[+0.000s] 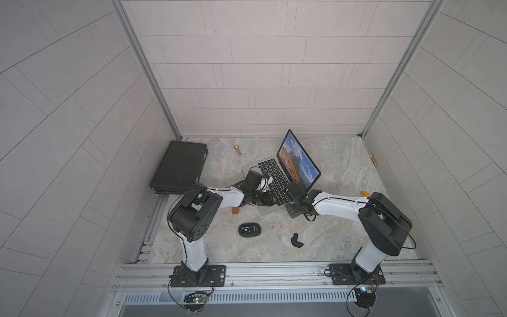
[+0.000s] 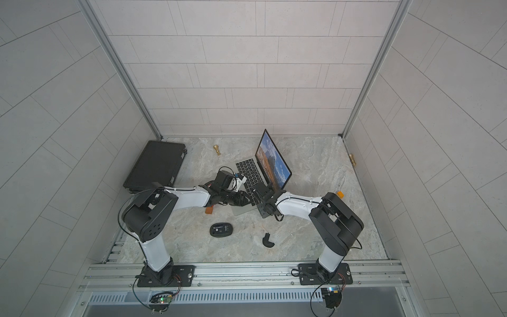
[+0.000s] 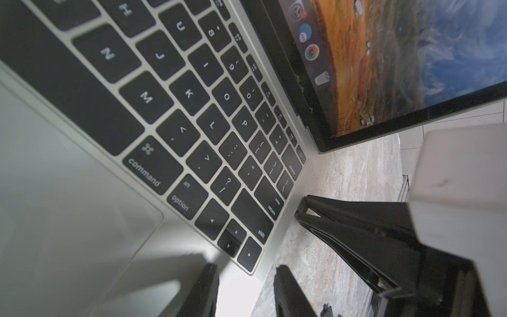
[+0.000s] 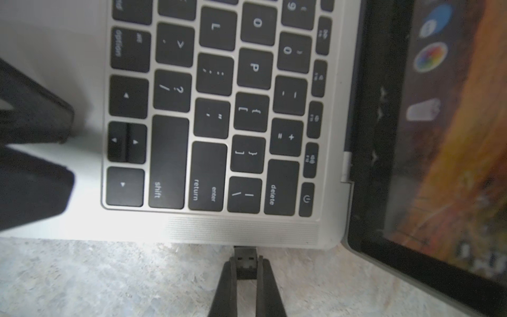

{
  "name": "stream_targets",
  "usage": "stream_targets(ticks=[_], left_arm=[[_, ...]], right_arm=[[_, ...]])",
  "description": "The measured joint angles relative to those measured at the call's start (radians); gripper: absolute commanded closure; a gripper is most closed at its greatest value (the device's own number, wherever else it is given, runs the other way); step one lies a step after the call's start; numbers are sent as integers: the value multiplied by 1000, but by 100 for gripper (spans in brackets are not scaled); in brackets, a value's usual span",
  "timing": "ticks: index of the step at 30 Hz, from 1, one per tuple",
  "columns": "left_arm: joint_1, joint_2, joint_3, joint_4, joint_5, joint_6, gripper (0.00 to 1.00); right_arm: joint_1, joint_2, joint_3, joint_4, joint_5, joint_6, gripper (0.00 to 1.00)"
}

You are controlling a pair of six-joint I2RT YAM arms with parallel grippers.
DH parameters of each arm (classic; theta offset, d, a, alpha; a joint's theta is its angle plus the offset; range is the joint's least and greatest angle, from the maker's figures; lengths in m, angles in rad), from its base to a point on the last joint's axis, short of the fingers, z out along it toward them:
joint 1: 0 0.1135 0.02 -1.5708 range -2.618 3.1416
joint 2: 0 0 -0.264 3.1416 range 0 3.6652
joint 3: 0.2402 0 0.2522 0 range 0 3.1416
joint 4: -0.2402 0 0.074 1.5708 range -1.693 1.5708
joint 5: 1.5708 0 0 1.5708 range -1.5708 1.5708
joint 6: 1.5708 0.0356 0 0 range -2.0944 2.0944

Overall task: Insert the wireless mouse receiver into the laptop
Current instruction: Insert the USB plug into the USB port.

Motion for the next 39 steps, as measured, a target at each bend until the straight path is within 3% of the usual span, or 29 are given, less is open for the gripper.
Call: stream_targets(ticks=[24,39], left_arm=[[18,0,0,-4,1,0,65],[25,0,0,-3,0,0,66]], right_arm=[[-30,5,6,7,-26,-17,94],[-39,0,-41,140,-15,-22,94]])
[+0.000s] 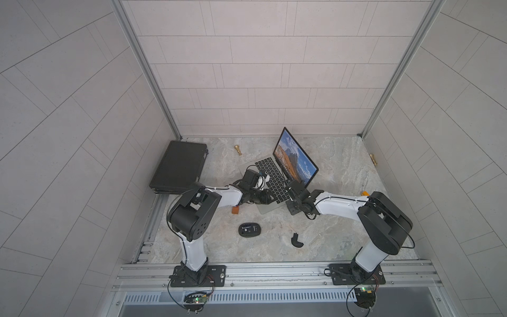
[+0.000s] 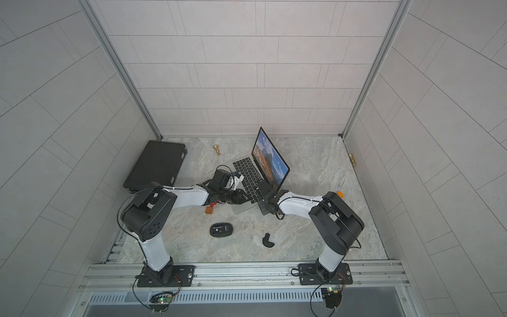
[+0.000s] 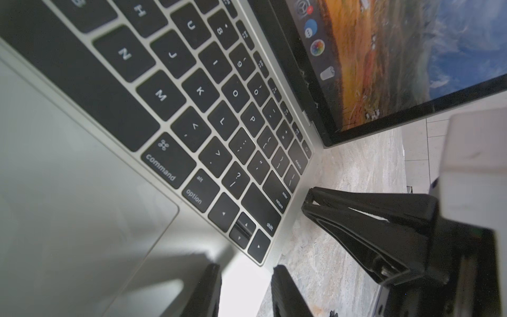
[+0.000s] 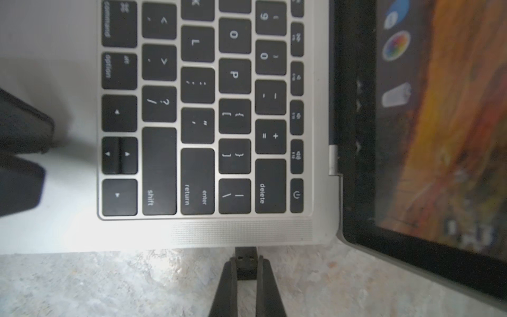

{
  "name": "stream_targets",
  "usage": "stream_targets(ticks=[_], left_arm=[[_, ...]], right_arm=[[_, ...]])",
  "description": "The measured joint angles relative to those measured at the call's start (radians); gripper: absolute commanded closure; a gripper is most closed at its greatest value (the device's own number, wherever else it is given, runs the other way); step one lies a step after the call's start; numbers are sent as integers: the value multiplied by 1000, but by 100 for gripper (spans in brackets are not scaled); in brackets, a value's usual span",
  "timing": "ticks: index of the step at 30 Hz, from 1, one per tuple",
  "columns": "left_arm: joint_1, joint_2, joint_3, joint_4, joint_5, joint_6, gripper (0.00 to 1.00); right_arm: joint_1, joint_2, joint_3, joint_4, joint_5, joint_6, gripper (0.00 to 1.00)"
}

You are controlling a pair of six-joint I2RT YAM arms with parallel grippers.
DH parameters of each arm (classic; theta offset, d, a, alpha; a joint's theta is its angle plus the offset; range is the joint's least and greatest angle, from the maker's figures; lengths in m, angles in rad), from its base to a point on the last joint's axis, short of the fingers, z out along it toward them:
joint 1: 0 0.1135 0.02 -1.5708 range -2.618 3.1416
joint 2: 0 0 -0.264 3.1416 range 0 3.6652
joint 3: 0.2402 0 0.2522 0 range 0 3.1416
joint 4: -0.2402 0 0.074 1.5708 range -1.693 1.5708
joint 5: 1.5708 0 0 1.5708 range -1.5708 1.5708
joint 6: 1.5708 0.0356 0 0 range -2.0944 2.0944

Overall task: Insert the wireless mouse receiver into the laptop
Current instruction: Insert the USB plug into the USB port.

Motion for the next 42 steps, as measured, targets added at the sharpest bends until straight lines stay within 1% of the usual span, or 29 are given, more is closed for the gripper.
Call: stream_targets(ticks=[6,17,21,26,33,35,42], left_arm=[[8,0,2,-2,-3,0,68],[13,0,6,-17,7,17,71],[12,5,46,-39,19,3,73],[11,36,126,-23,31,-30,77],[3,174,203,1,26,-46,82],[5,183,211,6,34,-47,83],[3,192,221,10,10,-37,85]], right_arm=[[-4,-3,-26,69,-1,-14,94],[-29,9,-32,132,-60,-62,96],[-35,26,-23,161,-81,-73,96],[-35,51,-5,187,-90,-80,97],[-34,81,36,169,-70,-78,97],[-34,85,45,156,-62,-75,97],[-27,107,107,62,-42,-56,97]])
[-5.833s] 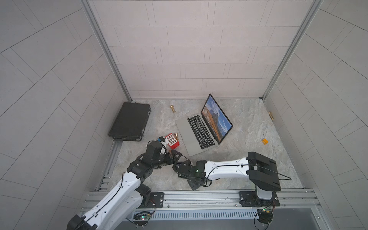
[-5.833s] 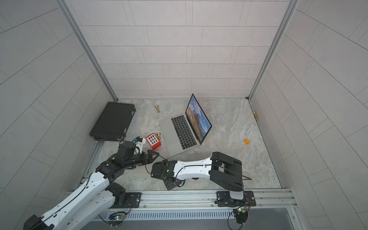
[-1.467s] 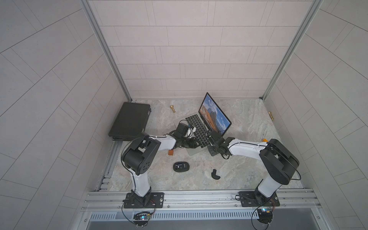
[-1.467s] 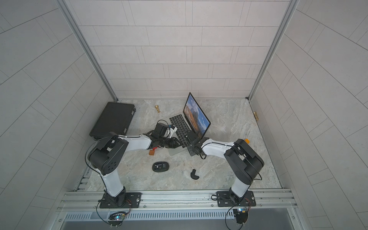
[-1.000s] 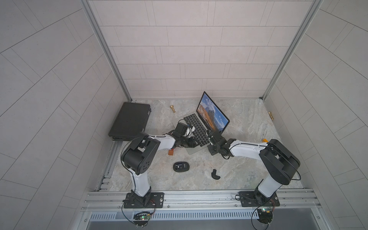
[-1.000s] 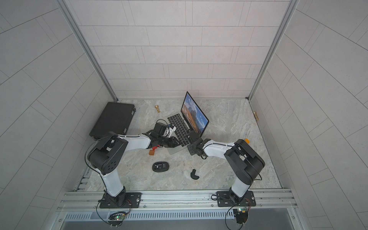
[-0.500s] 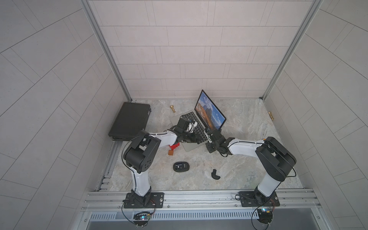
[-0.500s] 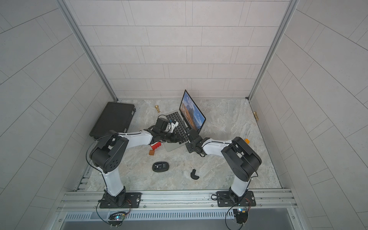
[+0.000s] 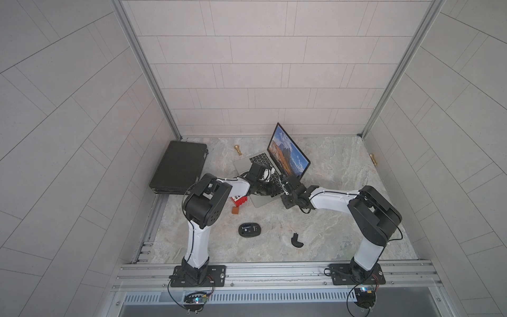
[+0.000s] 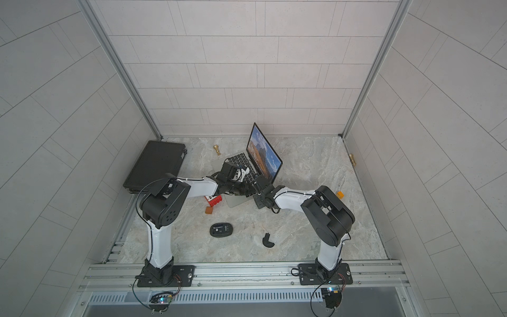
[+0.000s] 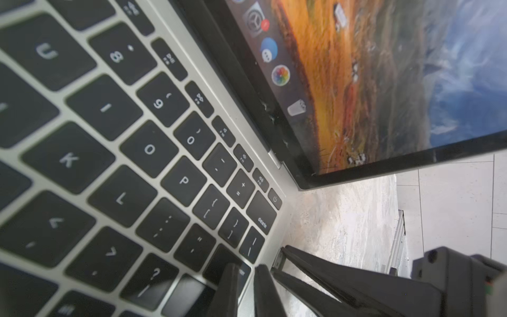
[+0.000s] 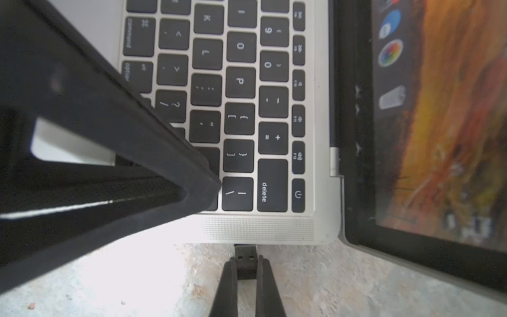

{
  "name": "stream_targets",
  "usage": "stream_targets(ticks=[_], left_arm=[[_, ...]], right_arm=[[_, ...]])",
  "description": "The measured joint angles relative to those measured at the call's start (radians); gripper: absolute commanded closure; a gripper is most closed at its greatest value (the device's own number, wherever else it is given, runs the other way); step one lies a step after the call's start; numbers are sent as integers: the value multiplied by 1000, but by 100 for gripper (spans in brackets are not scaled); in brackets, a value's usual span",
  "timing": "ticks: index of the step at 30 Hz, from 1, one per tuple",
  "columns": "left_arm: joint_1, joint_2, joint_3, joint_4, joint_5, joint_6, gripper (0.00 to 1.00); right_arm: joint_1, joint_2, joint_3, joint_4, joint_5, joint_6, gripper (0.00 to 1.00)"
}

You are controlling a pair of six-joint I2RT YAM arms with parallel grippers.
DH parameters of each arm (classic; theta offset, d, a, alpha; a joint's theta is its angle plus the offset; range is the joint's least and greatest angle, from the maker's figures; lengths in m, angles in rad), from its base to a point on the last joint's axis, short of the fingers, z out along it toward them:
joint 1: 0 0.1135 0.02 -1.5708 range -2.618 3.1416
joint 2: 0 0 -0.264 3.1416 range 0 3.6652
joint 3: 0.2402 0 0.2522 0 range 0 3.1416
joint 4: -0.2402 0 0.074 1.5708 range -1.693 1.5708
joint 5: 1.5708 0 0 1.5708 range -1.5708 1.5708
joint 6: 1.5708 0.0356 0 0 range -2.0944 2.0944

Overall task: Insert the wireless mouse receiver into the laptop
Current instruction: Insert the USB plug into the USB port.

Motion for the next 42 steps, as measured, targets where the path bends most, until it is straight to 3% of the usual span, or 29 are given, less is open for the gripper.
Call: stream_targets(ticks=[18,42], left_arm=[[0,0,-1,-3,-6,25,86],[0,1,-3,-2,-5,37,86]], right_arm=[[16,43,90,-123,35,2,99],[14,19,31,-34,0,-19,100]])
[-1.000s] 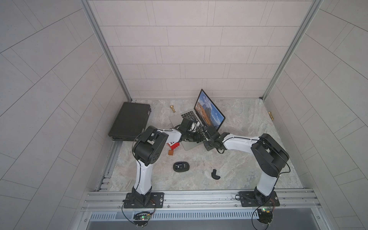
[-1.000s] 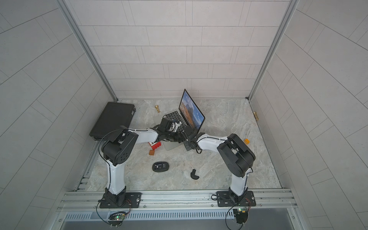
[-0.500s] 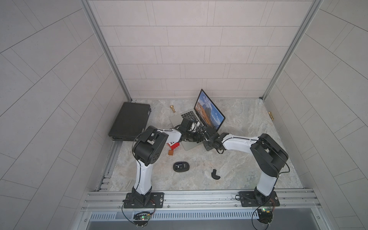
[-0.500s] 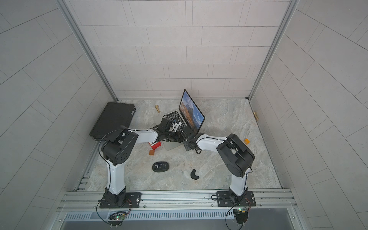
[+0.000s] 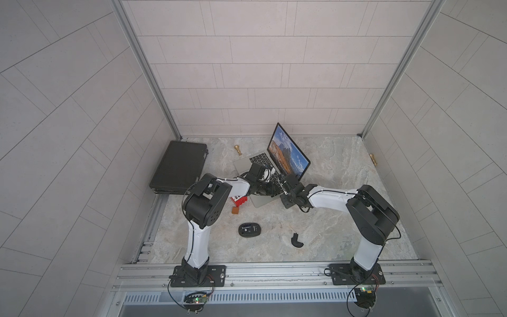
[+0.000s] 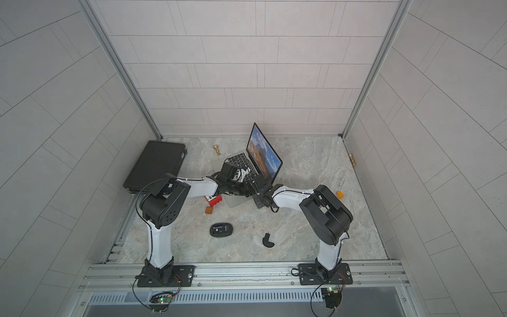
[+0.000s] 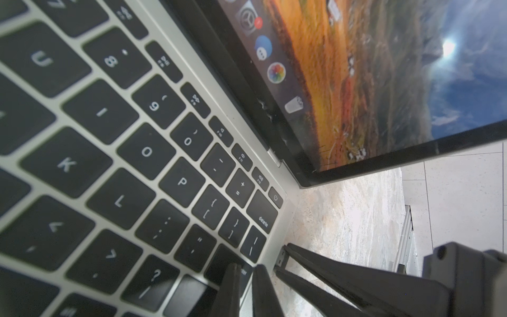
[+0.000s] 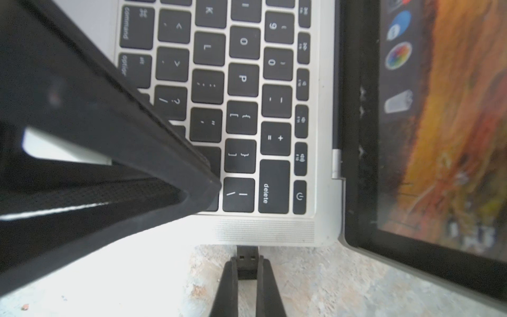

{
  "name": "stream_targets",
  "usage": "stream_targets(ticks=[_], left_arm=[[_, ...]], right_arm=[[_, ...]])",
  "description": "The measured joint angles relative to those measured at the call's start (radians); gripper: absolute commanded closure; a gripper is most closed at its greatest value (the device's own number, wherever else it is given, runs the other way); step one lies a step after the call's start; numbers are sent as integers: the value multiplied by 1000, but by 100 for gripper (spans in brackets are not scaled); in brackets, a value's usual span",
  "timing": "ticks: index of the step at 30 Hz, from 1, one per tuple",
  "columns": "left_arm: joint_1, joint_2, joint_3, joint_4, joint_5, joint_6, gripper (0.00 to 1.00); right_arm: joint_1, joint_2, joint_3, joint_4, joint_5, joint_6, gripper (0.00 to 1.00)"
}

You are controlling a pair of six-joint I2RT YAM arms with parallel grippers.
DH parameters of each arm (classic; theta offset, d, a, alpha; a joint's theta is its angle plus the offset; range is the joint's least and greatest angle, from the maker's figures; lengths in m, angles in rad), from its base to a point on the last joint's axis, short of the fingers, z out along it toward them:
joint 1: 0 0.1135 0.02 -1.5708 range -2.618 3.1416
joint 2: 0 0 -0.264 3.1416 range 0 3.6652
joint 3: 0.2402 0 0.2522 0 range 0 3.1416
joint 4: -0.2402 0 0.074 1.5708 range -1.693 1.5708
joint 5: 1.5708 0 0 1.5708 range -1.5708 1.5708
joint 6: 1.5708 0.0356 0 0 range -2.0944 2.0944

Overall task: Insert the wireless mouse receiver into the laptop
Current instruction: Insert the USB plug into the USB port.

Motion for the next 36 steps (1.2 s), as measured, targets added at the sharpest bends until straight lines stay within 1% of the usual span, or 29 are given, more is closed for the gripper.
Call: stream_targets(ticks=[4,10,15,22,24,26,30,34,36], left_arm=[[0,0,0,-1,-1,1,87],[6,0,0,-5,-2,1,89],[10,1,0,-5,-2,1,89],[12,2,0,-5,-1,1,89],[13,2,0,-5,0,1,89],[15,2,0,-6,3,1,89],[17,2,0,-7,7,1,89],[18,2,-1,-6,10,1,89],[18,2,-2,-6,10,1,89]], right_arm=[[5,18,34,-45,15,9,100],[-4,33,63,-85,15,67,100],[-7,39,68,-80,14,93,100],[-8,39,59,-53,17,96,100],[-8,36,51,-41,21,98,95],[-8,31,44,-33,21,102,89],[-12,9,16,-5,10,134,70],[-23,-37,-11,-27,-31,171,49],[-24,-78,-25,-39,-57,194,44]])
